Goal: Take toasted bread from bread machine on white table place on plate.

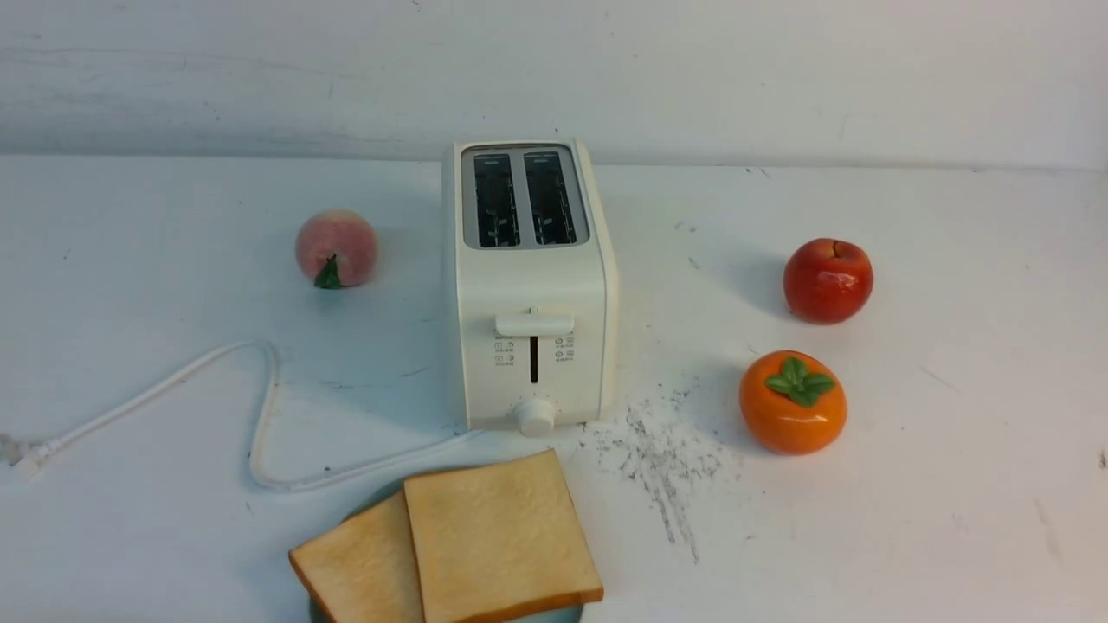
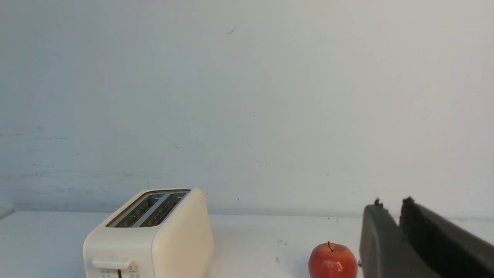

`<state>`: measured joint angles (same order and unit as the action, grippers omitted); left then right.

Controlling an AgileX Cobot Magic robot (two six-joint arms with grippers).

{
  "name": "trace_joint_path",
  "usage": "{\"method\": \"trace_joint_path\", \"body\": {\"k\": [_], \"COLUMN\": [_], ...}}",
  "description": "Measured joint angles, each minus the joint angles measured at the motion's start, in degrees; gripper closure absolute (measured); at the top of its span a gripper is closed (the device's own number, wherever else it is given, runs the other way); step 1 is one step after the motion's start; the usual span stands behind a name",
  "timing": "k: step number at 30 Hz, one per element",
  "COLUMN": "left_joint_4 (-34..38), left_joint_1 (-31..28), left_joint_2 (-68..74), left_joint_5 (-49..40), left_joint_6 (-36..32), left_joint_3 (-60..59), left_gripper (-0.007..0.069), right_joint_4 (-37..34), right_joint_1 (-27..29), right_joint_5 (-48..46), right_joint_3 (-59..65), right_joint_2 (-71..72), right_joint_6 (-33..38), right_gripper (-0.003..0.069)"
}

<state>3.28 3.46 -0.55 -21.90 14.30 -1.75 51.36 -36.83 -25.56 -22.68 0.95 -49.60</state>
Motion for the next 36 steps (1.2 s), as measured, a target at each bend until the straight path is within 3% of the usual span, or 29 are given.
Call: {"method": "trace_joint_path", "body": {"k": [3,4,6,7,9,10,14,26,28,36], "left_joint_4": [0.0,0.0,0.0,0.0,0.0,0.0,0.0,0.0,0.0,0.0], "left_joint_1": [0.0,0.0,0.0,0.0,0.0,-0.06,-0.18,-0.28,-0.28,-0.28], "left_joint_2": [0.0,0.0,0.0,0.0,0.0,0.0,0.0,0.0,0.0,0.0], "left_joint_5": [0.0,0.0,-0.04,-0.04,-0.04,-0.04,-0.04,-0.04,-0.04,-0.11], "left_joint_6": [0.0,0.0,0.0,0.0,0.0,0.0,0.0,0.0,0.0,0.0], "left_joint_3": [0.0,0.0,0.0,0.0,0.0,0.0,0.0,0.0,0.0,0.0], "left_gripper": [0.0568,0.0568,0.0566,0.0566,0.0562,0.0558,0.0552,0.0538,0.0534,0.0529], "right_joint_4": [-3.21,-7.73,-17.98,-18.97,-27.75,-34.66,-43.12,-44.95,-44.95,-46.42], "right_joint_1": [0.0,0.0,0.0,0.0,0.0,0.0,0.0,0.91,3.82,27.42], "right_joint_5": [2.28,3.87,5.5,5.65,6.65,7.75,11.95,17.35,17.35,12.73], "right_joint_3": [0.36,0.96,1.97,2.05,2.88,3.7,6.44,12.85,14.93,24.01], "right_joint_2": [0.0,0.0,0.0,0.0,0.0,0.0,0.0,0.0,0.0,0.0], "right_joint_6": [0.8,3.53,12.73,14.61,23.38,30.56,40.33,42.38,42.38,40.73], "right_gripper": [0.0575,0.0574,0.0573,0.0573,0.0571,0.0571,0.0571,0.0562,0.0561,0.055]}}
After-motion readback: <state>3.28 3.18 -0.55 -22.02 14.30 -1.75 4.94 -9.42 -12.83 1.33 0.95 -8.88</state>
